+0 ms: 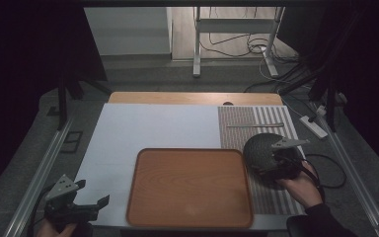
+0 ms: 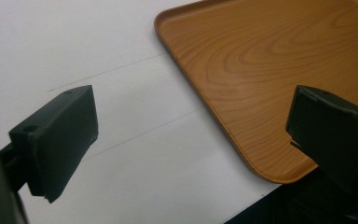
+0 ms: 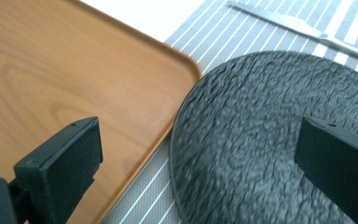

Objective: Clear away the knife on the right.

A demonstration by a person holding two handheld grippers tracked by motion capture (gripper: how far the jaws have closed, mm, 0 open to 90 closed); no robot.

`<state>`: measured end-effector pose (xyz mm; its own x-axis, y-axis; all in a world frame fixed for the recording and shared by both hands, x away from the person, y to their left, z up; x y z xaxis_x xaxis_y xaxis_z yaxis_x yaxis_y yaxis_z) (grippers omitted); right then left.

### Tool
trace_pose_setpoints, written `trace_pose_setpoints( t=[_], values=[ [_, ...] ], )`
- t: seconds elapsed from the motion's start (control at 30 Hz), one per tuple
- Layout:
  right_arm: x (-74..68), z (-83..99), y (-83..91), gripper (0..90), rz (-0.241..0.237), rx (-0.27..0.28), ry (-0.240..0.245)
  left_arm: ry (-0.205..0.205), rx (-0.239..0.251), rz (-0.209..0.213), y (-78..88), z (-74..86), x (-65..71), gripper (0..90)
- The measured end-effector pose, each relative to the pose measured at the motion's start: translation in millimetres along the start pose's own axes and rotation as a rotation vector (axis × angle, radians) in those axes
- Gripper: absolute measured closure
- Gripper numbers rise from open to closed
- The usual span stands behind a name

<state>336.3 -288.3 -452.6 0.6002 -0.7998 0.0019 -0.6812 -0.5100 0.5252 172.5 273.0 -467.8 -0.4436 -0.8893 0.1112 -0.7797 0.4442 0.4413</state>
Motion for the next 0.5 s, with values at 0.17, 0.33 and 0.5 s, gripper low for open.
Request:
trace_pose_setpoints(
  t=[0.17,0.33,0.5],
  values=[
    [12.3,-5.3,-14.4,1.7,0.014,-0.004,-0.019,0.0,0.0,0.0,0.0,0.0,0.0,3.3],
    [21.2,-9.7,-25.5,1.7,0.032,-0.004,-0.038,0.002,0.001,0.0,0.0,0.0,-0.2,3.3],
    [32.5,-14.5,-38.3,1.7,0.057,-0.013,-0.029,0.007,0.002,0.002,0.1,0.0,-0.7,3.3]
  ],
)
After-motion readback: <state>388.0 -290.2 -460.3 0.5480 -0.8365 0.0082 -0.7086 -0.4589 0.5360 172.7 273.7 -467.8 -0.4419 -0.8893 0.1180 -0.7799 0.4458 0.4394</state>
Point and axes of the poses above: each handheld gripper's, and its own axes: y roughly backward along the jaws, z roughly out of its underside, x roughly to its right, the point moved 1 cm from there along -y, roughly forward along the jaws, and after that the axes turned 15 degrees about x, right-handed, at the moved point
